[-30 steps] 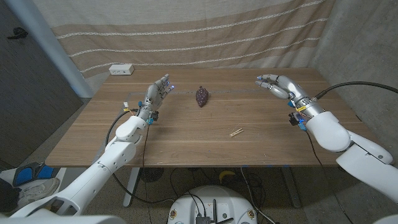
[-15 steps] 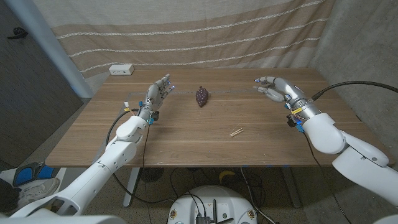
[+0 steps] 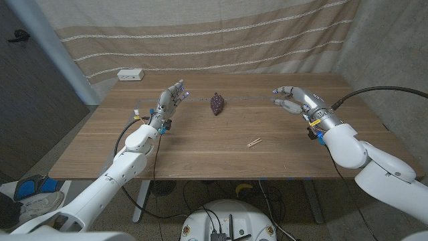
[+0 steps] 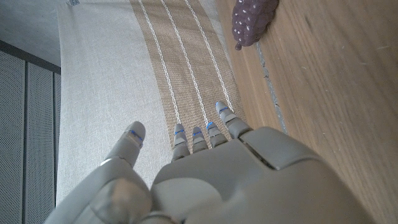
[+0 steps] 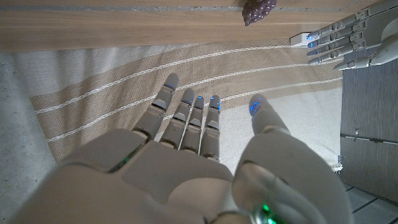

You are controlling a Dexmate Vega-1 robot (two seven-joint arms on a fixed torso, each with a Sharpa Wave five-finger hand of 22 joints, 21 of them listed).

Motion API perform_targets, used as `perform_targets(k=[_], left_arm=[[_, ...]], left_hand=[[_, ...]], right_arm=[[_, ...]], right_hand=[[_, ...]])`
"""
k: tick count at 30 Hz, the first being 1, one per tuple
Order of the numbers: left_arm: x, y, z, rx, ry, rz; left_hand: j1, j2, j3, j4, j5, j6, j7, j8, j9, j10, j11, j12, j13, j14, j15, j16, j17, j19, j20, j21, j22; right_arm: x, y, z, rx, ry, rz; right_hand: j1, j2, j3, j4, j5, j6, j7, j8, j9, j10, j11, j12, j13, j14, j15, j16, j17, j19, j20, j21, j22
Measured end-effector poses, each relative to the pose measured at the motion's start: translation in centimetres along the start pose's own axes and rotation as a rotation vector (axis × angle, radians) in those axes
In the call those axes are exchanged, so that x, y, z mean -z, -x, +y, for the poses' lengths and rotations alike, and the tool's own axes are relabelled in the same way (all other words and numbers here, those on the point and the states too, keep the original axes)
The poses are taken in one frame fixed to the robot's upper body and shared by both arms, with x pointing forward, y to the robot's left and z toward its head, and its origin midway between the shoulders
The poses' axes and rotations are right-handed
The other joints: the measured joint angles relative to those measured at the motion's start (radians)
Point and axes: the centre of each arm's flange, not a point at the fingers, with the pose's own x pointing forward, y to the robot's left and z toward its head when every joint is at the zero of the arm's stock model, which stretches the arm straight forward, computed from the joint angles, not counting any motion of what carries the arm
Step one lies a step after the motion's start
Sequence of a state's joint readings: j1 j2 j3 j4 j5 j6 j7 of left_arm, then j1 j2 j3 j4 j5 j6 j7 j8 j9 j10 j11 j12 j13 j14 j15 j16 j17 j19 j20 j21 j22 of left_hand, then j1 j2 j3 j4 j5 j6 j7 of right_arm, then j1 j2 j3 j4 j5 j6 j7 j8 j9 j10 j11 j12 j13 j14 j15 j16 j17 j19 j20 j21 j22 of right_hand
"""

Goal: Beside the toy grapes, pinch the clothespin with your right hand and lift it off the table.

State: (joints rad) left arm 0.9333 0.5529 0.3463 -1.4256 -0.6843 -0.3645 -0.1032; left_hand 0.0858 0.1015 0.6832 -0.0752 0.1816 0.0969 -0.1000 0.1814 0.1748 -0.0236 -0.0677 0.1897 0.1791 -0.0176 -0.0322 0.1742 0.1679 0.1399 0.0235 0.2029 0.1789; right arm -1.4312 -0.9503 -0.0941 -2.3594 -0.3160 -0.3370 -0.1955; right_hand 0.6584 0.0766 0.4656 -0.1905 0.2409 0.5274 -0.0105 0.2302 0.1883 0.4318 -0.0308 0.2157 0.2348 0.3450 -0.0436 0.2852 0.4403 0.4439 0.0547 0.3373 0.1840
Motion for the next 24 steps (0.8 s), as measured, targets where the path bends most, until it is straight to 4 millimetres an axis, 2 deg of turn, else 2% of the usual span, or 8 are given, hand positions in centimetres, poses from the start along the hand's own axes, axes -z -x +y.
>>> perform_targets(k=[5,6,10,13,16,17,19,24], left_arm=[[0.0,0.2,-0.1,0.001,-0.002,0.002],[0.0,0.2,-0.1,0.001,-0.002,0.002],[0.0,0.3,-0.2,0.003,-0.003,0.002],[0.0,0.3,-0.2,0.004,-0.003,0.002],[-0.1,0.4,-0.2,0.006,-0.004,0.003],[-0.1,0.4,-0.3,0.006,-0.004,0.003],[-0.1,0.4,-0.3,0.006,-0.004,0.004],[-0.1,0.5,-0.3,0.007,-0.005,0.005]], left_hand=[[-0.004,0.002,0.0,0.0,0.0,0.0,0.0,0.0,0.0,0.0,0.0,0.0,0.0,0.007,0.0,0.004,0.002,0.003,0.003,0.0,0.0],[-0.007,-0.002,0.0,0.0,0.0,0.0,0.0,0.0,0.0,0.0,0.0,0.0,0.0,0.009,0.002,0.004,0.002,0.003,0.003,0.0,0.0],[-0.007,-0.002,0.0,0.0,0.0,0.002,-0.002,0.0,0.0,0.0,0.0,0.0,0.0,0.012,-0.002,0.004,0.002,0.008,0.009,0.0,0.0],[-0.007,-0.002,0.0,0.0,0.0,0.004,-0.004,0.0,0.0,0.0,0.0,0.0,0.0,0.02,0.002,0.004,0.002,0.008,0.018,0.0,0.0],[-0.012,-0.007,0.0,0.0,0.0,0.004,-0.004,0.0,0.0,0.0,0.0,0.0,0.0,0.023,0.005,0.004,0.002,0.009,0.02,0.001,0.0],[-0.013,-0.006,0.0,0.0,0.0,0.004,-0.004,0.0,0.0,0.0,0.0,0.0,0.0,0.023,0.005,0.004,0.002,0.009,0.02,0.004,0.0],[-0.016,-0.003,-0.004,-0.004,0.0,0.004,-0.004,0.0,0.0,0.0,0.0,0.0,0.0,0.027,0.009,0.004,0.002,0.009,0.02,0.004,0.0],[-0.02,-0.007,-0.004,-0.004,0.0,0.007,-0.007,0.0,0.0,0.0,0.0,0.0,0.0,0.032,0.004,0.004,0.002,0.013,0.023,0.004,0.0]], right_arm=[[-0.1,0.1,0.3,-0.014,0.013,0.006],[-0.1,0.1,0.4,-0.016,0.017,0.009],[-0.2,0.1,0.7,-0.022,0.033,0.017],[-0.4,0.1,0.9,-0.027,0.04,0.018],[-0.5,0.1,1.2,-0.035,0.061,0.035],[-0.6,0.1,1.3,-0.037,0.06,0.031],[-1.0,0.1,1.6,-0.045,0.057,0.022],[-1.0,0.2,2.2,-0.041,0.1,0.045]], right_hand=[[0.005,0.005,-0.005,0.005,0.0,0.011,-0.001,0.0,0.0,-0.018,0.0,0.0,0.0,-0.031,0.004,-0.012,0.003,-0.014,0.001,-0.003,0.004],[0.016,-0.006,-0.005,0.005,0.0,0.016,-0.007,0.0,0.0,-0.019,-0.001,-0.003,0.0,-0.035,0.001,-0.012,0.003,-0.014,0.0,-0.008,0.005],[0.048,-0.002,-0.004,0.004,0.0,0.028,-0.019,0.0,0.0,-0.042,-0.01,-0.009,0.0,-0.054,0.003,-0.019,0.0,-0.02,-0.005,-0.012,0.004],[0.089,-0.029,0.001,-0.001,0.0,0.016,-0.03,-0.011,0.005,-0.07,-0.02,-0.016,0.0,-0.064,0.001,-0.023,-0.004,-0.023,-0.008,-0.013,0.002],[0.113,-0.053,0.001,-0.001,-0.01,-0.016,-0.033,-0.023,0.005,-0.099,-0.02,-0.02,-0.002,-0.083,0.006,-0.034,-0.008,-0.03,-0.008,-0.02,0.002],[0.113,-0.053,-0.001,0.001,-0.013,-0.021,-0.034,-0.023,0.005,-0.1,-0.021,-0.023,-0.003,-0.085,0.004,-0.034,-0.009,-0.03,-0.008,-0.02,0.002],[0.138,-0.078,-0.012,0.003,-0.028,-0.012,-0.043,-0.023,0.005,-0.104,-0.025,-0.023,-0.003,-0.086,0.003,-0.034,-0.009,-0.03,-0.009,-0.02,0.002],[0.184,-0.124,-0.017,0.003,-0.04,0.042,-0.078,-0.001,0.01,-0.098,-0.045,-0.019,-0.003,-0.086,0.003,-0.034,-0.018,-0.004,-0.034,-0.02,0.002]])
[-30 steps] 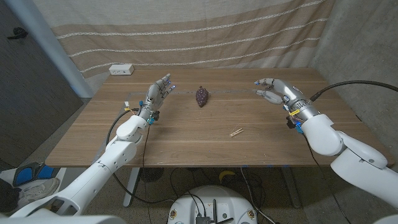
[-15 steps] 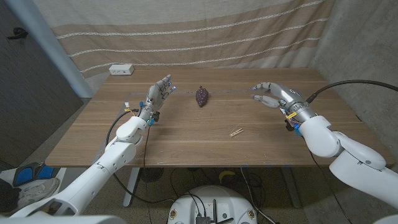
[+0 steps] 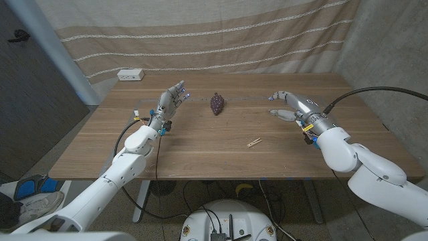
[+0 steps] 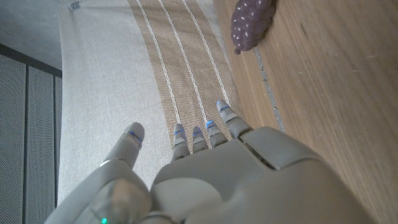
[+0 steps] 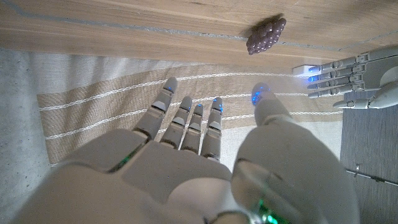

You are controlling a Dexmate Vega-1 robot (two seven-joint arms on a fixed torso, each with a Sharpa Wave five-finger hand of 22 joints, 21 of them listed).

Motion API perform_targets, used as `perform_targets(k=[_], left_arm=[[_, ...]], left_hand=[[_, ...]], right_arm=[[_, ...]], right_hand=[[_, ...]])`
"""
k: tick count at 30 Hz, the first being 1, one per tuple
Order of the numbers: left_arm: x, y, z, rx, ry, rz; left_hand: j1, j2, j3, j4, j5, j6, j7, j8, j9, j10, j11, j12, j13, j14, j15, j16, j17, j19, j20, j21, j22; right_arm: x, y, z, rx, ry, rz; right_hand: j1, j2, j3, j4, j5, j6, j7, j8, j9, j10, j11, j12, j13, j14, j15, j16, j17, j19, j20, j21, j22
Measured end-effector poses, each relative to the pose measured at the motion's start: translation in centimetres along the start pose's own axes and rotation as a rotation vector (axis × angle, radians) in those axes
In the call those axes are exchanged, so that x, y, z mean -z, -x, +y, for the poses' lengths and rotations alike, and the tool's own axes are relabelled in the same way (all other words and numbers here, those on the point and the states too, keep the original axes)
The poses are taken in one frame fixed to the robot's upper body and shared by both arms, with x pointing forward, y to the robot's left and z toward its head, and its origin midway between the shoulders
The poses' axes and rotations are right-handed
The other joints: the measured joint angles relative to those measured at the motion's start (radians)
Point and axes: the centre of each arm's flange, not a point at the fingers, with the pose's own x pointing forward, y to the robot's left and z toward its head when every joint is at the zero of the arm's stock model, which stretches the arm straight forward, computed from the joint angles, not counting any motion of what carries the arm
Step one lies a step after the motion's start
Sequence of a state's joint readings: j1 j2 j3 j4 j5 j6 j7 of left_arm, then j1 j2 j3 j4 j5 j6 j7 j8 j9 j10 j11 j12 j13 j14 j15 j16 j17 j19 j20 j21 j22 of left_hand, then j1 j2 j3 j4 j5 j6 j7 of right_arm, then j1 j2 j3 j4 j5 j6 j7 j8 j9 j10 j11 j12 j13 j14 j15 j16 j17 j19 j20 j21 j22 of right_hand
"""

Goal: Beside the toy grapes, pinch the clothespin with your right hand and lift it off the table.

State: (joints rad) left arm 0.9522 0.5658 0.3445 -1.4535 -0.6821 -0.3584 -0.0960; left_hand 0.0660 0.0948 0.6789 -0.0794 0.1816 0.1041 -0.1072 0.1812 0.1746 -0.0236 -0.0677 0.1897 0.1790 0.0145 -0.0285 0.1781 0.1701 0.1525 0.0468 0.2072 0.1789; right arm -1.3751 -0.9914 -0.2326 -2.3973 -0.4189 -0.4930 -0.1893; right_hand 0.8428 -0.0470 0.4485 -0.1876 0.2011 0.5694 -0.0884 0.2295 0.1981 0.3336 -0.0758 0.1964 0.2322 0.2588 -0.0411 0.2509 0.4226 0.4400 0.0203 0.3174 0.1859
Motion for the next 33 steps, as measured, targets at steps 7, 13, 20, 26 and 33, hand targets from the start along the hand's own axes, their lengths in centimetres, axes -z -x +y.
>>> perform_targets(k=[7,13,20,26,33], left_arm=[[0.0,0.1,0.0,0.001,0.0,0.0],[-0.2,0.3,-0.1,0.004,-0.002,-0.002],[-0.3,0.5,-0.1,0.002,-0.003,-0.001],[-0.4,0.5,-0.2,0.003,-0.004,-0.001],[-0.5,0.6,-0.4,0.002,-0.005,0.0]], left_hand=[[0.0,0.0,0.0,0.0,0.0,0.0,0.0,0.0,0.0,0.0,0.0,0.0,0.0,0.0,0.0,0.0,0.004,0.0,0.0,0.0,0.0],[-0.008,-0.003,0.0,0.0,0.0,0.0,0.0,0.0,0.0,0.0,0.0,0.0,0.0,0.0,0.0,0.0,0.005,0.003,0.003,0.0,0.0],[-0.008,-0.003,0.0,0.0,0.0,0.0,0.0,0.0,0.0,0.0,0.0,0.0,0.0,0.0,0.0,0.0,0.005,0.003,0.003,0.0,0.0],[-0.012,-0.007,0.0,0.0,0.0,0.0,0.0,0.0,0.0,0.0,0.0,0.0,0.0,0.0,0.0,0.0,0.005,0.003,0.003,0.0,0.0],[-0.012,-0.007,0.0,0.0,0.0,0.0,0.0,0.0,0.0,0.0,0.0,0.0,0.0,0.0,0.0,0.0,0.005,0.003,0.003,0.0,0.0]], right_arm=[[-0.9,0.0,0.6,-0.004,0.017,-0.009],[-0.4,0.0,0.2,0.041,0.085,0.02],[-0.7,0.2,0.9,0.018,0.105,0.006],[-0.7,0.2,1.2,-0.003,0.115,0.001],[-0.8,0.3,1.5,-0.023,0.121,-0.007]], right_hand=[[0.056,-0.012,0.0,0.0,0.0,0.041,-0.014,0.018,0.004,0.004,-0.007,0.004,0.0,0.0,0.0,0.0,-0.001,0.009,-0.009,0.0,0.0],[0.091,-0.001,0.0,0.009,-0.007,0.039,-0.03,0.018,0.004,0.016,-0.019,0.011,0.0,0.023,0.001,0.012,0.0,0.023,-0.023,0.0,0.0],[0.083,0.022,-0.009,0.027,-0.016,0.021,-0.023,0.01,0.004,0.02,-0.015,0.011,0.0,0.029,0.0,0.019,0.007,0.032,-0.017,0.0,0.0],[0.077,0.028,-0.013,0.03,-0.016,0.021,-0.023,0.01,0.004,0.026,-0.01,0.011,0.0,0.029,0.0,0.024,0.008,0.032,-0.017,0.0,0.0],[0.067,0.038,-0.018,0.035,-0.016,0.021,-0.023,0.01,0.004,0.026,-0.01,0.011,0.0,0.029,0.0,0.027,0.011,0.032,-0.017,0.0,0.0]])
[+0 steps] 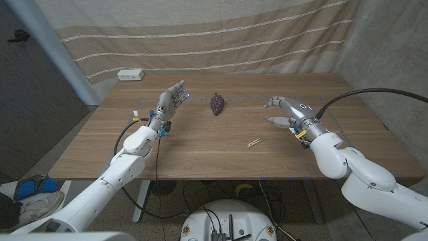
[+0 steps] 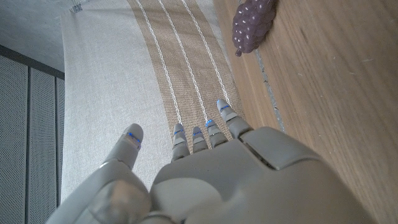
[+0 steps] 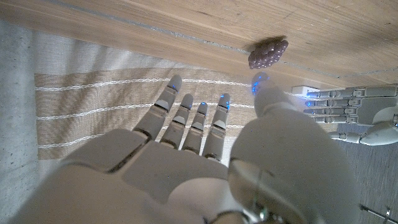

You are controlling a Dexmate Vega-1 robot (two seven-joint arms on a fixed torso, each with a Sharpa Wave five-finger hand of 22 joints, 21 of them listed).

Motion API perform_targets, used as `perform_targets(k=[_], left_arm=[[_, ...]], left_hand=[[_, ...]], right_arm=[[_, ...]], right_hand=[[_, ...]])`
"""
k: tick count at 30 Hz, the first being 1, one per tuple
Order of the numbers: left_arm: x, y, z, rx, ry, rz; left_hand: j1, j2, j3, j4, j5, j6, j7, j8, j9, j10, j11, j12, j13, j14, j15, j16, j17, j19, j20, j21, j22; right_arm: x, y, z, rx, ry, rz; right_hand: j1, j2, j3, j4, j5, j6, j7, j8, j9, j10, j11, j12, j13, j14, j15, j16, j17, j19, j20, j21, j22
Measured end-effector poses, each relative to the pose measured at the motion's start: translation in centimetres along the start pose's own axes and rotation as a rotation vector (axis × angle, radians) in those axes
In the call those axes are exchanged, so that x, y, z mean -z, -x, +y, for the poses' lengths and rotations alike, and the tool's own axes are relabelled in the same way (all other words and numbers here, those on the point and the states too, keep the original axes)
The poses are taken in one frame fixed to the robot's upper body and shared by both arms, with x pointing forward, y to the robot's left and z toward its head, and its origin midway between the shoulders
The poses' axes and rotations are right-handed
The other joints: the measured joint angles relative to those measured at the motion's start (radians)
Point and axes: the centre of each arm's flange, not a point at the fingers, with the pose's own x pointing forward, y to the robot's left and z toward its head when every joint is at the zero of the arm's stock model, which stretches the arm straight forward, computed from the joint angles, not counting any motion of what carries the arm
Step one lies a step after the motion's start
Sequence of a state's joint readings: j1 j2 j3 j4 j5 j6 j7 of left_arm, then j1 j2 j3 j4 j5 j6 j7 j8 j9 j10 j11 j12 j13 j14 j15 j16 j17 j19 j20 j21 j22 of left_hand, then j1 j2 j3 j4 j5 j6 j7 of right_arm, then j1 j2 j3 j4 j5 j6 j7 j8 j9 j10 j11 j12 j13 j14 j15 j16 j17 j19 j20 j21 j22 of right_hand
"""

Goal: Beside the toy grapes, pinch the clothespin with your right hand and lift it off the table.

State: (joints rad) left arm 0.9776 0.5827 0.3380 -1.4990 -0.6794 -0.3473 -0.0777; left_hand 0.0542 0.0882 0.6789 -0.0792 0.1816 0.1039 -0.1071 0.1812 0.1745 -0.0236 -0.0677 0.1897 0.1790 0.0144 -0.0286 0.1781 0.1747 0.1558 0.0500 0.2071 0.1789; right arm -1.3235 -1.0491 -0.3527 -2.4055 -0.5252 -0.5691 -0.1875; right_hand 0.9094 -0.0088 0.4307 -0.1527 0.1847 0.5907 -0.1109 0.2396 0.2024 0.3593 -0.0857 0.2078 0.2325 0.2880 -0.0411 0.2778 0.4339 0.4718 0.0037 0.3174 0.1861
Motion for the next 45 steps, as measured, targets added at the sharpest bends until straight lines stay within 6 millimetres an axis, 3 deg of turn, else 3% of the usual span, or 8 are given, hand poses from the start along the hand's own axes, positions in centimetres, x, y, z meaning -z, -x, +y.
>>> perform_targets(k=[45], left_arm=[[0.3,0.0,-0.4,0.002,0.004,0.01]], left_hand=[[-0.011,-0.005,0.0,0.0,0.0,0.011,0.0,0.0,0.0,0.0,0.0,0.0,0.0,0.005,0.005,0.0,0.0,0.0,0.0,0.0,0.0]], right_arm=[[-0.5,-0.7,2.7,-0.118,0.038,-0.037]], right_hand=[[0.008,0.008,-0.017,-0.003,-0.004,0.015,0.003,0.0,0.0,0.007,0.007,0.0,0.0,0.0,0.0,0.007,0.009,0.003,0.003,0.0,0.002]])
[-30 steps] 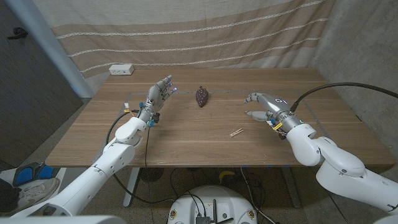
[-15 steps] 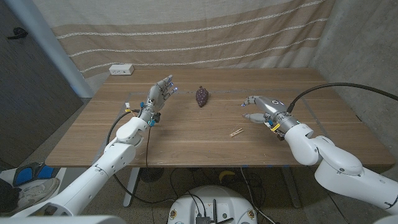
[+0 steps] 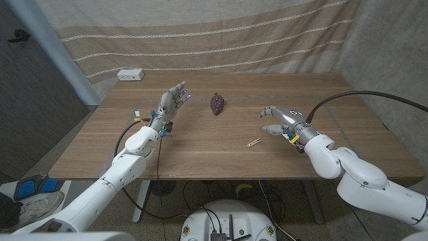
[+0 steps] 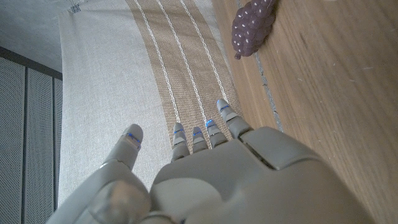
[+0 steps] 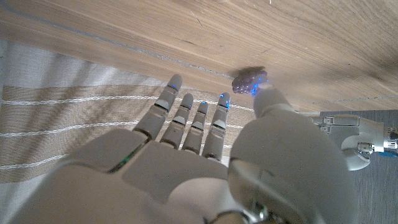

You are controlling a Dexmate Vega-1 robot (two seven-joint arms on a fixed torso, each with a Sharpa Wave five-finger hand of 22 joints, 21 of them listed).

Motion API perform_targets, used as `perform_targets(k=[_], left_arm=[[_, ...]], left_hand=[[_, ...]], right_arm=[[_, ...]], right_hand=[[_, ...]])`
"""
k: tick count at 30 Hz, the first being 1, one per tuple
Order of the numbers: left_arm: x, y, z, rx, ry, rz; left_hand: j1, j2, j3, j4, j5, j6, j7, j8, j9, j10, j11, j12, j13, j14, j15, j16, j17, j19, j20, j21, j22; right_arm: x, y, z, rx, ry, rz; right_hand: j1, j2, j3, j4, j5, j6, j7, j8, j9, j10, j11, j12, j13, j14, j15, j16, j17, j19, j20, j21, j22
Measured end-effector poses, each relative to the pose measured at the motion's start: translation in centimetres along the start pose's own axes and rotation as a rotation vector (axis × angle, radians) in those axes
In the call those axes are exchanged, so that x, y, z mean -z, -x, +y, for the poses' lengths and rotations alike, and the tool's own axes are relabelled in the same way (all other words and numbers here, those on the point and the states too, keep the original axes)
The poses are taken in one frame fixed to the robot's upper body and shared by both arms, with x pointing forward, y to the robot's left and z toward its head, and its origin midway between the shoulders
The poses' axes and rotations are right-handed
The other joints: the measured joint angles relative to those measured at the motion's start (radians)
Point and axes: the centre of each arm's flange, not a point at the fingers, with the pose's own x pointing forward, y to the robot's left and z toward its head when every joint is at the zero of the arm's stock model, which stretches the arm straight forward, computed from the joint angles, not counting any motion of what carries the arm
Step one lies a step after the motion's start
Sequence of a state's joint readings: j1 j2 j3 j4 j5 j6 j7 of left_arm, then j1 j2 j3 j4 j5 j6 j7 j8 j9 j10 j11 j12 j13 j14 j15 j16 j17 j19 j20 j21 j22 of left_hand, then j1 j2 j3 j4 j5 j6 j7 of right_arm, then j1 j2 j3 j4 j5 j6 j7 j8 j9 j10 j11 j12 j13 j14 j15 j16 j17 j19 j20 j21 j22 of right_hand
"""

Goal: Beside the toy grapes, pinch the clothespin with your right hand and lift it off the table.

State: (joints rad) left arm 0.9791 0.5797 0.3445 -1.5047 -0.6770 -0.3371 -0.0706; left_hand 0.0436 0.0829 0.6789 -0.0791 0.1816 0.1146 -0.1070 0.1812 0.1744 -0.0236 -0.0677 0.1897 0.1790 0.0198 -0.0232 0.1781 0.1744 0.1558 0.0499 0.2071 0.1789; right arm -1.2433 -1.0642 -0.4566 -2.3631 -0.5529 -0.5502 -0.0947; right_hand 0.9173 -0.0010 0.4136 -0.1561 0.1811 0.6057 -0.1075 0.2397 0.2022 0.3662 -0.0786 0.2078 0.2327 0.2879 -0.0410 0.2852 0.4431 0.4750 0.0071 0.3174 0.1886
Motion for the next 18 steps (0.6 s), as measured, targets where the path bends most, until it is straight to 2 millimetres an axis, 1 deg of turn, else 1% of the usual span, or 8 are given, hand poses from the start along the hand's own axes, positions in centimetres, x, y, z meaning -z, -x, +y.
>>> perform_targets(k=[10,11,16,17,18], left_arm=[[-0.1,0.3,0.1,0.0,0.0,0.001],[0.0,0.3,0.1,0.0,0.001,0.001],[-0.1,0.4,0.1,0.003,0.001,0.002],[-0.1,0.4,0.1,0.003,0.001,0.002],[0.0,0.4,0.1,0.003,0.001,0.002]], left_hand=[[0.0,0.0,0.0,0.0,0.0,0.0,0.0,0.0,0.0,0.0,0.0,0.0,0.0,0.0,0.0,0.0,0.0,0.0,0.0,0.0,0.0],[0.0,0.0,0.0,0.0,0.0,0.0,0.0,0.0,0.0,0.0,0.0,0.0,0.0,0.0,0.0,0.0,0.0,0.0,0.0,0.0,0.0],[0.0,0.0,0.0,0.0,0.0,0.0,0.0,0.0,0.0,0.0,0.0,0.0,0.0,0.0,0.0,0.0,0.0,0.0,0.0,0.0,0.0],[0.0,0.0,0.0,0.0,0.0,0.0,0.0,0.0,0.0,0.0,0.0,0.0,0.0,0.0,0.0,0.0,0.0,0.0,0.0,0.0,0.0],[0.0,0.0,0.0,0.0,0.0,0.0,0.0,0.0,0.0,0.0,0.0,0.0,0.0,0.0,0.0,0.0,0.0,0.0,0.0,0.0,0.0]], right_arm=[[-0.4,-0.2,0.7,-0.021,0.012,-0.01],[-0.4,-0.2,0.7,-0.022,0.013,-0.012],[-0.6,-0.3,1.1,-0.029,0.016,-0.015],[-0.6,-0.3,1.1,-0.03,0.017,-0.015],[-0.6,-0.3,1.1,-0.029,0.019,-0.016]], right_hand=[[0.0,0.0,-0.003,-0.003,0.0,0.0,0.0,0.0,0.0,0.0,0.0,0.0,0.0,0.0,0.0,0.0,0.0,0.0,0.0,0.0,0.0],[0.006,0.006,-0.003,-0.003,0.0,0.0,0.0,0.0,0.0,0.0,0.0,0.0,0.0,0.0,0.0,0.0,0.0,0.0,0.0,0.0,0.0],[0.006,0.006,-0.003,-0.003,0.0,0.0,-0.001,0.0,0.0,0.0,0.0,0.0,0.0,0.0,0.0,0.004,0.0,0.0,0.0,0.0,0.0],[0.013,0.013,-0.002,-0.003,0.0,0.004,-0.004,0.0,0.0,0.0,0.0,0.0,0.0,0.0,0.0,0.004,0.001,0.0,0.0,0.0,0.0],[0.013,0.013,0.001,-0.006,0.0,0.005,-0.005,0.0,0.0,0.0,0.0,0.0,0.0,0.0,0.0,0.004,0.003,0.004,-0.004,0.0,0.0]])
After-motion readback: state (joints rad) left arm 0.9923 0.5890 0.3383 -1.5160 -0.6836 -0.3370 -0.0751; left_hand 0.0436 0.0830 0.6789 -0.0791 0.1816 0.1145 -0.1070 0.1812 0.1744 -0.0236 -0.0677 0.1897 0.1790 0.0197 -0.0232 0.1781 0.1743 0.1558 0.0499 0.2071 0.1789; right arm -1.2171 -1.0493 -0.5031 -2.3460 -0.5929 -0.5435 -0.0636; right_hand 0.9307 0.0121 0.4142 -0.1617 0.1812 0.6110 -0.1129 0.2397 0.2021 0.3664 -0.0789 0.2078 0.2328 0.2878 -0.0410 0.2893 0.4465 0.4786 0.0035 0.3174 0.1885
